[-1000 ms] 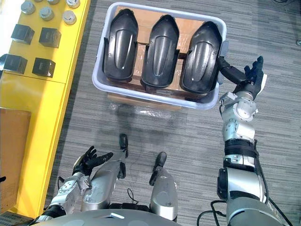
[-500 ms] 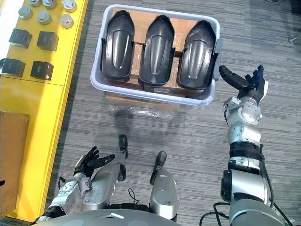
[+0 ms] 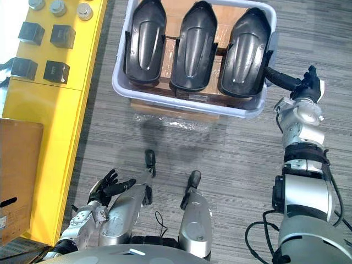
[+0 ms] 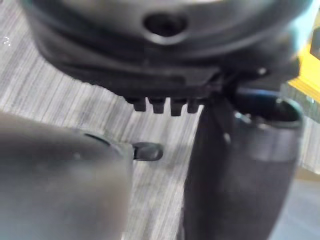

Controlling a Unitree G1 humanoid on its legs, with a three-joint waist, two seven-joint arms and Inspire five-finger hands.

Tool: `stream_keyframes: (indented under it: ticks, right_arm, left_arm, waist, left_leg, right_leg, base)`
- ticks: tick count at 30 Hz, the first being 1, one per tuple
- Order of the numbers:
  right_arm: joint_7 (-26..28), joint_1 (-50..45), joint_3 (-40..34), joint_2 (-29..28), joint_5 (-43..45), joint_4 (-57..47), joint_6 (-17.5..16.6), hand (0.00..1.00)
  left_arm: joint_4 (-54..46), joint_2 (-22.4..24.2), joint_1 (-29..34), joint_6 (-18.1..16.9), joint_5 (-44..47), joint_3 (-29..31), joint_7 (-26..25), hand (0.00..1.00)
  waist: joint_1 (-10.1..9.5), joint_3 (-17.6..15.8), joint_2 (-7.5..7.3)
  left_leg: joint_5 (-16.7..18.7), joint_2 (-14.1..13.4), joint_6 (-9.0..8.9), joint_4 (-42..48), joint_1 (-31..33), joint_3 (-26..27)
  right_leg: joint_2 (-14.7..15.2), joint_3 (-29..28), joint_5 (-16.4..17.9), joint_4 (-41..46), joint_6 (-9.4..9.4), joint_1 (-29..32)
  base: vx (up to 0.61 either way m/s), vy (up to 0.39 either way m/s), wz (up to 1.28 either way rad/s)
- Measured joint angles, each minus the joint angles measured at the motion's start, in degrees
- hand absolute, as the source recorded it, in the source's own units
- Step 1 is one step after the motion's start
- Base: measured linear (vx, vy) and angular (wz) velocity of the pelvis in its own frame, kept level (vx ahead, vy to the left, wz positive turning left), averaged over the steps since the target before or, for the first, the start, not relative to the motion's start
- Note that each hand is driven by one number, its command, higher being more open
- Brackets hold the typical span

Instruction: Walk over and take three plastic housings, then place them on the shelf

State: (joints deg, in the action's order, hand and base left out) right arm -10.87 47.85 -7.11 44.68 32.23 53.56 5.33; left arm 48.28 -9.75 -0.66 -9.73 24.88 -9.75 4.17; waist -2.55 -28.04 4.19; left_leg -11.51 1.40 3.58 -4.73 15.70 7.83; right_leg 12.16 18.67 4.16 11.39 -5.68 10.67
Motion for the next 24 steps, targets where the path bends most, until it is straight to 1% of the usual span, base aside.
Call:
stream_keyframes:
  ticks: [5,6,8,10,14,15,20,22,24]
  right_arm:
    - [0.5,2.6,1.8,1.1,-0.1,1.3,1.1,1.0]
    - [0.7,4.1,3.3,2.0,-0.1,2.6,1.8,1.0]
    - [0.8,5.0,4.2,2.8,-0.3,3.3,2.6,1.0]
    - [1.9,5.7,4.9,2.8,-0.3,5.3,4.2,1.0]
    - [3.5,6.9,5.6,2.8,-0.5,9.7,7.1,1.0]
    - [3.8,7.3,5.6,2.8,-0.6,10.6,7.8,0.0]
    - [5.4,9.2,5.6,3.2,-2.8,14.0,9.9,0.0]
    - [5.9,9.6,5.6,4.3,-4.0,14.3,10.7,0.0]
    - [5.5,10.7,5.4,5.5,-5.0,16.0,10.8,0.0]
  left_arm:
    - [-0.3,0.1,-0.1,0.0,0.4,-0.1,0.4,1.0]
    - [-0.3,0.2,-0.3,0.0,0.5,-0.6,0.7,1.0]
    - [-0.2,0.3,-0.6,0.0,1.0,-1.2,0.8,1.0]
    - [0.2,0.5,-1.0,0.1,1.8,-1.3,1.1,1.0]
    - [0.3,0.8,-1.3,0.0,2.0,-1.7,1.1,1.0]
    - [0.3,0.8,-1.3,0.0,2.1,-1.8,1.1,1.0]
    - [0.1,0.7,-1.4,0.0,2.6,-2.3,1.2,1.0]
    - [0.1,0.8,-1.4,-0.1,2.6,-2.4,1.2,1.0]
    - [0.1,0.8,-1.5,0.0,2.6,-2.8,1.2,1.0]
  waist:
    - [-0.35,-0.1,0.2]
    - [-0.45,-0.4,0.92]
    - [-0.56,-0.8,1.71]
    - [-0.76,-0.9,2.2]
    - [-1.62,-1.0,2.67]
    - [-1.63,-1.0,2.83]
    - [-1.8,-1.1,3.08]
    - [-1.93,-1.1,3.41]
    - [-1.92,-1.3,3.95]
  left_leg:
    - [-0.3,0.2,-0.28,0.0,1.1,-0.5]
    - [-0.4,0.3,-0.37,0.0,1.3,-0.7]
    - [-0.6,0.4,-0.23,0.0,1.6,-1.0]
    - [-1.1,0.4,-0.14,0.0,2.1,-1.4]
    - [-1.5,0.4,-0.35,0.0,2.6,-1.7]
    - [-1.6,0.4,-0.43,0.0,3.1,-1.9]
    - [-2.2,0.4,-0.43,0.0,3.9,-2.5]
    - [-2.2,0.4,-0.67,0.0,3.9,-2.7]
    - [-2.2,0.4,-0.78,0.0,4.0,-3.0]
  right_leg:
    - [0.5,0.1,1.1,2.2,0.04,1.9]
    - [0.6,0.2,1.3,2.9,0.15,2.3]
    - [0.8,0.3,1.6,3.6,0.13,2.7]
    - [1.0,0.7,2.2,4.7,-0.04,3.4]
    - [1.4,0.8,3.1,6.6,0.12,4.6]
    - [1.5,1.0,3.3,7.1,0.22,5.2]
    - [1.8,1.4,3.9,8.6,0.35,6.3]
    - [1.8,1.6,4.1,9.0,0.35,6.3]
    - [1.9,1.8,4.4,9.6,0.43,6.6]
  base:
    - [0.01,-0.033,0.07]
    - [0.0,-0.033,0.05]
    - [0.0,-0.033,0.08]
    - [0.0,-0.054,0.11]
    - [0.0,-0.054,0.04]
    - [0.0,-0.051,0.07]
    - [0.01,-0.051,0.07]
    - [0.0,-0.048,0.07]
    - [-0.01,-0.047,0.07]
